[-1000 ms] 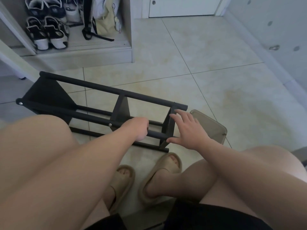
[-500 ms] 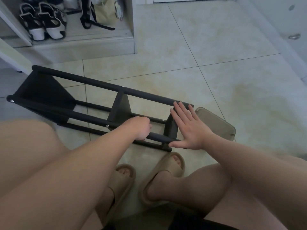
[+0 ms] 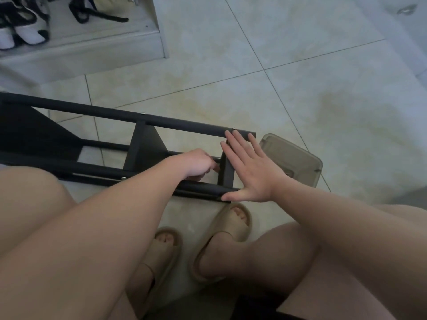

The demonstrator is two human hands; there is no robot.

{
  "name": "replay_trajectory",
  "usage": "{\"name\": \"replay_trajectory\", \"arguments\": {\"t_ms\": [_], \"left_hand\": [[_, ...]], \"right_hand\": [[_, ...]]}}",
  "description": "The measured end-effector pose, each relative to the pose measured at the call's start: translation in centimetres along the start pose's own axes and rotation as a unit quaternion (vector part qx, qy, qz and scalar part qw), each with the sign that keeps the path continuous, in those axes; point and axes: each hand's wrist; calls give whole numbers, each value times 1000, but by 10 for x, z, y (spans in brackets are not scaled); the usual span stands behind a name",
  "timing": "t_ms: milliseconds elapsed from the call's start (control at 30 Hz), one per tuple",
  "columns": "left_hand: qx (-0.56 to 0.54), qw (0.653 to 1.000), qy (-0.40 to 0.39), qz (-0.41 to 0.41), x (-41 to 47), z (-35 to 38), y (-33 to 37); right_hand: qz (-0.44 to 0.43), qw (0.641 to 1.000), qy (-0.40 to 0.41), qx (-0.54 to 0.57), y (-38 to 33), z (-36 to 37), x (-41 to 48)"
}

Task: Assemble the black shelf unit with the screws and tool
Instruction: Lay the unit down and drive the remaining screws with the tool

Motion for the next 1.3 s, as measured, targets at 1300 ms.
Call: {"name": "replay_trajectory", "arguments": {"t_ms": [1300], "left_hand": [[83, 992, -91, 28, 5, 9, 1]], "right_hand": [[52, 998, 28, 23, -7, -2, -2]]}}
Point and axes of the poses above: each hand's wrist, its own x-axis towards the middle knuckle, its own z-axis out of the palm, y = z × x, and after that the axes turned 10 degrees about -y, right-handed
